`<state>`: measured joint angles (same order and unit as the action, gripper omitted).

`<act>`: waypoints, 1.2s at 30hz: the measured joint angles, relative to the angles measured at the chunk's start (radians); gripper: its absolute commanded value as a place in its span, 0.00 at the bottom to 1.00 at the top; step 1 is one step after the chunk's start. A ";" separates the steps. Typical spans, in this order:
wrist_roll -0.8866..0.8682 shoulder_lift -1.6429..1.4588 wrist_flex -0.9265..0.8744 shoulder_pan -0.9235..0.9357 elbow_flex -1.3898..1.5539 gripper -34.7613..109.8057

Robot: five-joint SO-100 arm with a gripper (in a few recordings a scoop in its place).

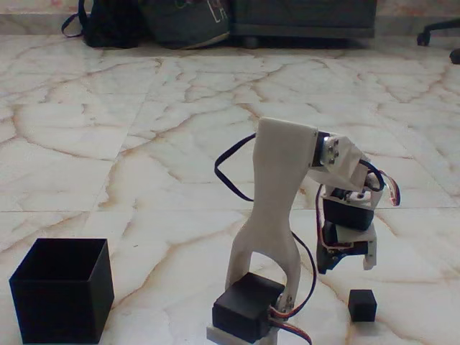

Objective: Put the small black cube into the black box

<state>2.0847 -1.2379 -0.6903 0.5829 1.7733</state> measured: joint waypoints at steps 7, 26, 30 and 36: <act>0.044 0.153 -0.003 0.064 -0.132 0.30; 0.035 0.367 0.080 0.107 -0.236 0.25; 0.035 0.368 0.078 0.095 -0.236 0.25; -0.034 0.334 -0.008 0.012 -0.236 0.25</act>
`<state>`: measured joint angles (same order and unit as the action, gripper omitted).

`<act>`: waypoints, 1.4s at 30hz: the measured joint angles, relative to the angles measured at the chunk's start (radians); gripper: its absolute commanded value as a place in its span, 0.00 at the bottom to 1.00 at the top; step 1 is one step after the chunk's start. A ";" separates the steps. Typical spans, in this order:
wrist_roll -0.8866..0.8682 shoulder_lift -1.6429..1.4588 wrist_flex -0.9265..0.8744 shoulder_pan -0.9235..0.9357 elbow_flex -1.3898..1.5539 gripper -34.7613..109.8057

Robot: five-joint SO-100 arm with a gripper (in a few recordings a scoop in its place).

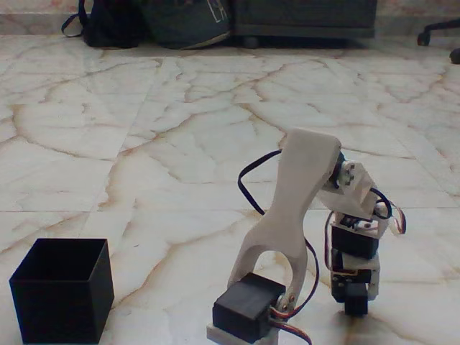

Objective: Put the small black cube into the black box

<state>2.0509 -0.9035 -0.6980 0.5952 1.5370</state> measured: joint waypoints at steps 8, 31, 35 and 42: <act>-0.130 -0.253 -0.155 -0.164 0.040 0.25; -0.615 -0.629 -0.262 -0.930 0.150 0.25; -0.695 -0.629 -0.245 -1.069 0.150 0.25; -0.824 -0.555 -0.156 -1.279 0.066 0.25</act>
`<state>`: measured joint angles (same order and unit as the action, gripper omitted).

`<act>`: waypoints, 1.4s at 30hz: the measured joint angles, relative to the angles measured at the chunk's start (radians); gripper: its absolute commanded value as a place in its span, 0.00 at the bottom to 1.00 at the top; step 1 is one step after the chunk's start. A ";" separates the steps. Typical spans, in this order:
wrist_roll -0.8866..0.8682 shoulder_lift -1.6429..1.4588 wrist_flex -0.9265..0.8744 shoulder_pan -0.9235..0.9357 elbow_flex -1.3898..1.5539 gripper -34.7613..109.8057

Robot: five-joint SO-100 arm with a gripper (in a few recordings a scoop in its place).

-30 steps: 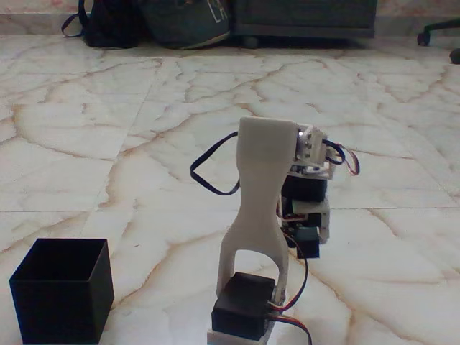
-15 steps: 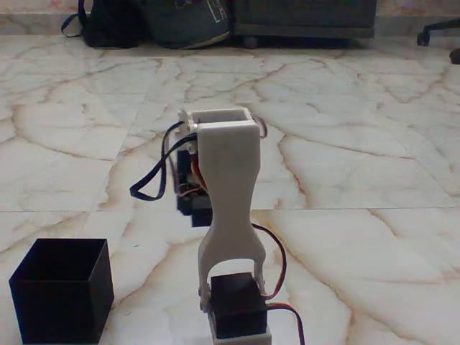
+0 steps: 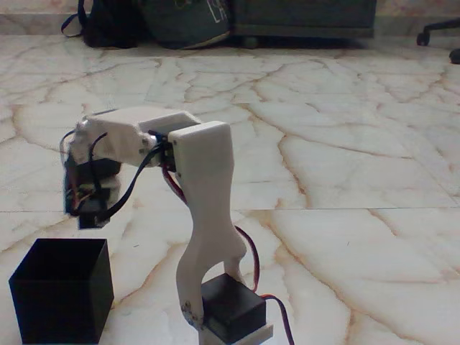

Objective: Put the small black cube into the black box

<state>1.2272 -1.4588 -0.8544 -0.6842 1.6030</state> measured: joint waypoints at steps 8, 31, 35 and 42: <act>-0.129 0.032 0.153 -0.161 0.094 0.25; 0.017 -0.129 0.250 0.084 0.373 0.29; 0.163 -0.382 0.255 0.324 0.641 0.29; 0.295 -0.566 0.334 0.537 0.962 0.29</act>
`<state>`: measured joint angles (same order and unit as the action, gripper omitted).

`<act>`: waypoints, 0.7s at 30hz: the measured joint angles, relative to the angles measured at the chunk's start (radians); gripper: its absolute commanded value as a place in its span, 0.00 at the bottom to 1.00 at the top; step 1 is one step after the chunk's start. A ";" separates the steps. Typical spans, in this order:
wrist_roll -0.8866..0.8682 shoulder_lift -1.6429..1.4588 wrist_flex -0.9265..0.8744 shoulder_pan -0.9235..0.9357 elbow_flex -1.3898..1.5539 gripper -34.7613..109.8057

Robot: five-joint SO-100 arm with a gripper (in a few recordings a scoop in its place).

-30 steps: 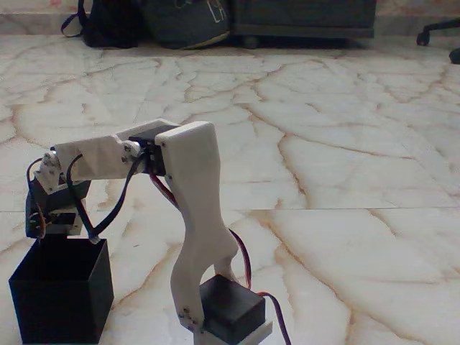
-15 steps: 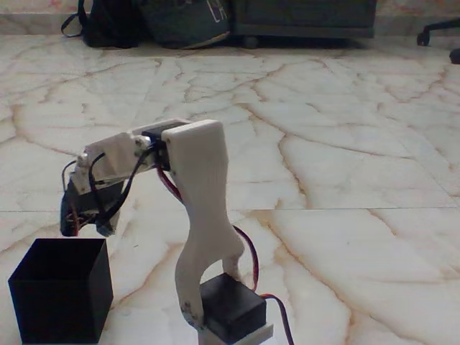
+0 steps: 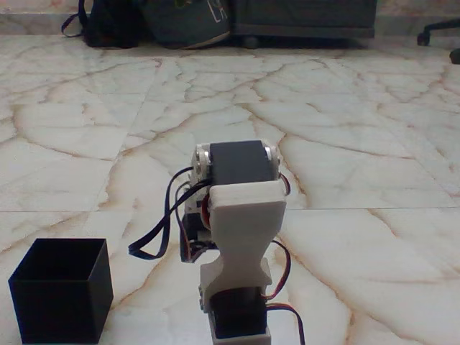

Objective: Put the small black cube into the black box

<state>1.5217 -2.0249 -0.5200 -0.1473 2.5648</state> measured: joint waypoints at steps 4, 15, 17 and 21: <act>0.083 -0.100 0.052 0.100 0.183 0.29; 0.167 -0.348 0.044 0.284 0.492 0.29; 0.160 -0.362 0.003 0.282 0.508 0.29; 0.164 -0.388 -0.173 0.290 0.514 0.27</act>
<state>1.6858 -2.4130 -0.6934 0.1427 3.0787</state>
